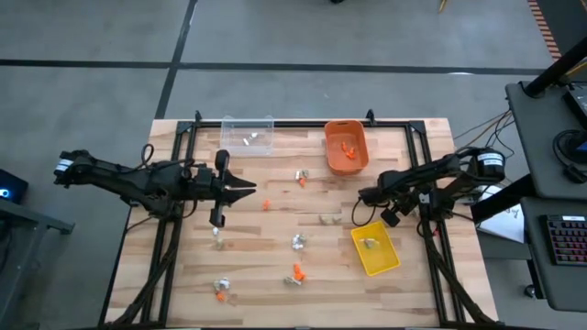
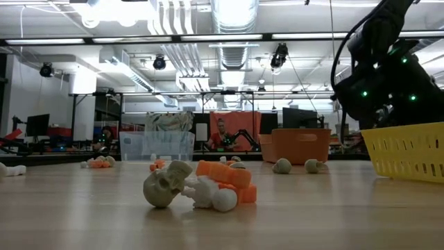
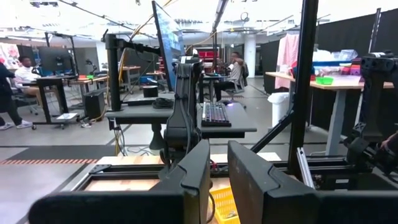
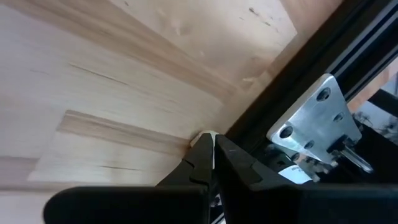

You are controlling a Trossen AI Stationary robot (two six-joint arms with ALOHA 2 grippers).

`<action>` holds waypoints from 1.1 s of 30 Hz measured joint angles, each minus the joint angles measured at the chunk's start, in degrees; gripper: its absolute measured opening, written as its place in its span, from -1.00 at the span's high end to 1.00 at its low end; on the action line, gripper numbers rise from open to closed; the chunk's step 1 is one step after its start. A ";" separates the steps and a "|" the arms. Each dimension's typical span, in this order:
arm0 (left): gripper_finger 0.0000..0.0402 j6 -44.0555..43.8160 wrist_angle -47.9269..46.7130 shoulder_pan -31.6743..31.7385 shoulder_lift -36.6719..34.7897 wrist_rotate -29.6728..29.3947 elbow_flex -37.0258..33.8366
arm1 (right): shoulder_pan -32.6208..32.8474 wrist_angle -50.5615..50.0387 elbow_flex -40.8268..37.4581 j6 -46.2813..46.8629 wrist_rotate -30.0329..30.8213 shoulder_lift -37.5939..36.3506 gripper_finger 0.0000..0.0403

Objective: Sort Halloween decoration
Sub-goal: Put the gray skull toy into the yellow bin

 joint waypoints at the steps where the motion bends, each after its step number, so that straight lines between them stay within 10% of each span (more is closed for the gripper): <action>1: 0.80 0.04 -0.02 0.00 0.00 0.00 0.00 | 0.00 0.05 0.00 -0.38 -0.10 0.81 0.96; 33: 0.80 7.85 0.46 0.07 -2.57 -2.19 0.11 | -1.55 -16.18 11.37 -16.18 -8.06 3.23 0.92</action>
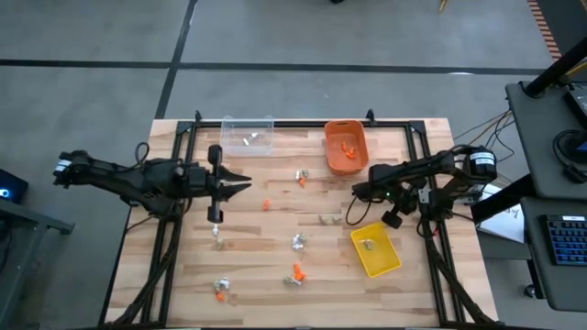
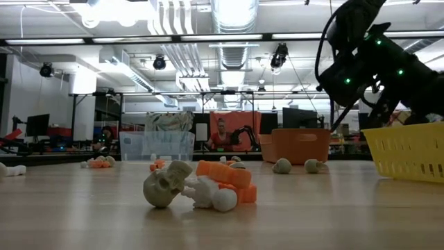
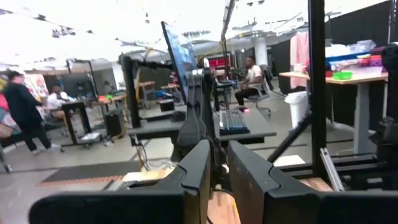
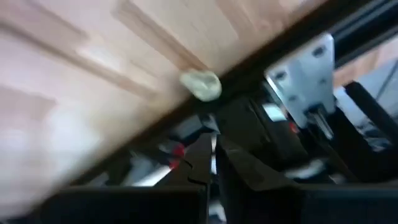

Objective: Sort Halloween decoration
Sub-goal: Put the gray skull toy into the yellow bin

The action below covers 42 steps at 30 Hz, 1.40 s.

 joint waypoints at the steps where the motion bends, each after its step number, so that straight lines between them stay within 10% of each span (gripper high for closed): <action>1: 0.80 0.54 -0.17 0.00 -0.66 0.00 0.00 | -0.40 -1.59 0.19 -1.20 -0.13 0.29 0.89; 18: 0.80 1.97 -11.28 0.00 -13.64 -0.74 0.04 | -3.98 2.09 -1.42 -13.84 -5.26 0.57 -0.03; 33: 0.80 2.72 -11.14 0.00 -21.96 -0.76 0.04 | -5.36 0.93 -0.41 -15.75 2.13 5.24 -0.04; 42: 0.80 4.89 -11.08 0.00 -27.26 -1.74 0.04 | -7.77 -2.36 0.57 -4.05 1.50 -5.29 0.24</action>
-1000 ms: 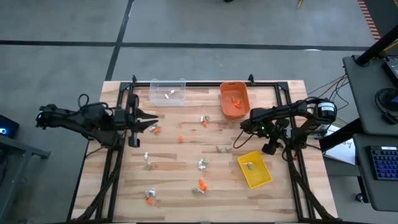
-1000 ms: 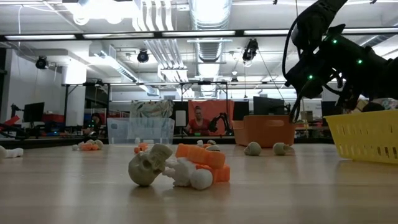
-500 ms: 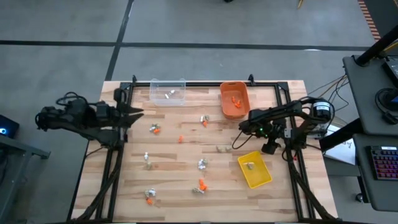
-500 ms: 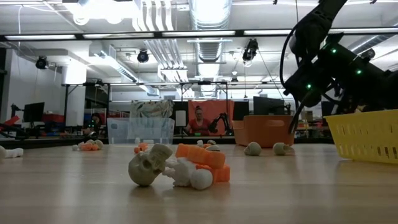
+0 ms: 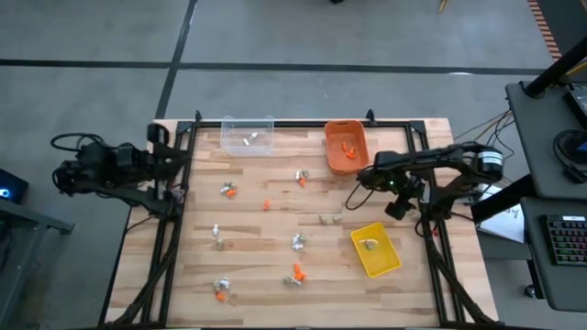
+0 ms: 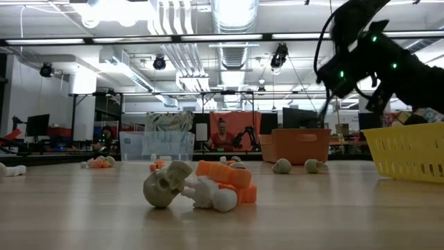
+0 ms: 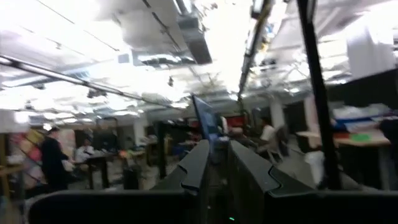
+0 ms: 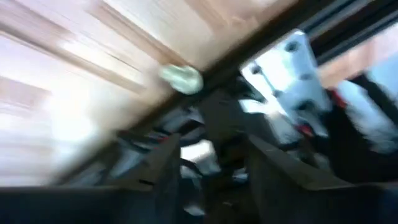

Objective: Sort Halloween decoration
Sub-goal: Put the gray skull toy into the yellow bin

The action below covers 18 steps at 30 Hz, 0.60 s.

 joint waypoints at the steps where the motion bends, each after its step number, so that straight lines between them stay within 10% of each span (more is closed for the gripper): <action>1: 0.80 0.57 0.06 -0.02 -0.85 -0.58 0.00 | 0.08 1.04 0.00 1.96 -0.34 -1.49 0.35; 5: 0.80 1.46 -0.09 0.00 -3.97 -1.10 0.00 | 0.04 3.79 -0.10 7.20 -0.33 -6.09 0.86; 18: 0.80 -1.73 -1.00 0.00 -5.80 0.05 0.00 | 4.86 11.11 -6.16 19.81 -0.38 -7.02 0.96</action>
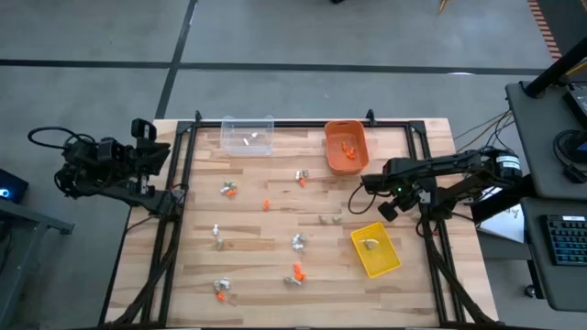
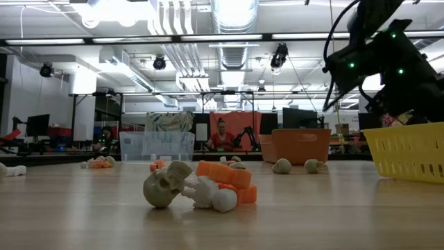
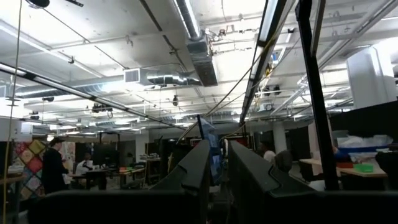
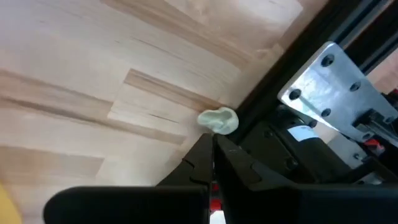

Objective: Sort Halloween decoration
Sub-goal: Put the gray skull toy into the yellow bin

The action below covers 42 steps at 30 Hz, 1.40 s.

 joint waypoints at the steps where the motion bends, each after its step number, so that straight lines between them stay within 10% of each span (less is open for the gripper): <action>1: 0.80 -0.02 0.05 -0.01 0.00 0.00 0.00 | 0.39 -0.06 -0.13 0.42 0.07 0.70 0.96; 42: 0.80 0.94 -0.30 0.00 0.27 0.04 4.21 | -1.51 -2.56 -0.29 41.50 2.87 7.58 0.95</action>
